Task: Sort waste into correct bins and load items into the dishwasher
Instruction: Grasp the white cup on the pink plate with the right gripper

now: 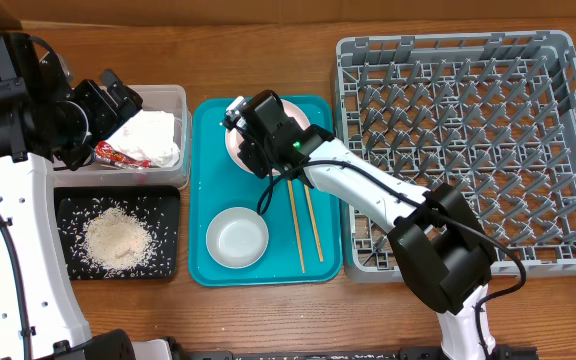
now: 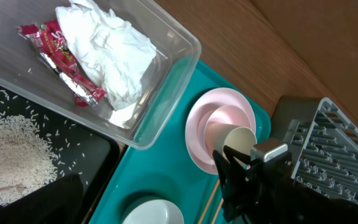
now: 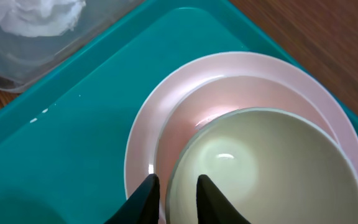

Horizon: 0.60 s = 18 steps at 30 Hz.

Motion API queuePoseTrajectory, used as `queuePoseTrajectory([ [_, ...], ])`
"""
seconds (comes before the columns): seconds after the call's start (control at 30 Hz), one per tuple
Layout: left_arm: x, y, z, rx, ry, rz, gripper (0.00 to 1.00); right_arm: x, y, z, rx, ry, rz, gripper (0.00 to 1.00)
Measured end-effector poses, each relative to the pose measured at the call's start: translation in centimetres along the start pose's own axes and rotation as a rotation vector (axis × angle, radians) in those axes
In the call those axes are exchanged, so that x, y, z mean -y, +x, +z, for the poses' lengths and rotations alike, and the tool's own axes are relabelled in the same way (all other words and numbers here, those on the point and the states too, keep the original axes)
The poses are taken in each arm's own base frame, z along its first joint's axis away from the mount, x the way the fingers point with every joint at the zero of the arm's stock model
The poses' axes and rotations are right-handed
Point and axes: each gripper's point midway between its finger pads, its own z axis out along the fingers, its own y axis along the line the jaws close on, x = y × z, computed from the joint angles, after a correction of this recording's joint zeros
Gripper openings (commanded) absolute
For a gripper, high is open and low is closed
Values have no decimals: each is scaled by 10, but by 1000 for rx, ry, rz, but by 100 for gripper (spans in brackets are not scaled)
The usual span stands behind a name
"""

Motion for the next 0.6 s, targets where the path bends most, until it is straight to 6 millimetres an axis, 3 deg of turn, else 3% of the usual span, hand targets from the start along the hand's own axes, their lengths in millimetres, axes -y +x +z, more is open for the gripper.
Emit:
queuePoseTrajectory([
  [0.1, 0, 0, 0, 0, 0, 0, 100, 1, 3, 0, -14, 4, 1, 14],
  [0.17, 0, 0, 0, 0, 0, 0, 100, 2, 4, 0, -17, 10, -1, 5],
  [0.47, 0, 0, 0, 0, 0, 0, 100, 6, -14, -2, 55, 29, -2, 4],
  [0.6, 0, 0, 0, 0, 0, 0, 100, 9, -30, -22, 103, 39, 0, 4],
])
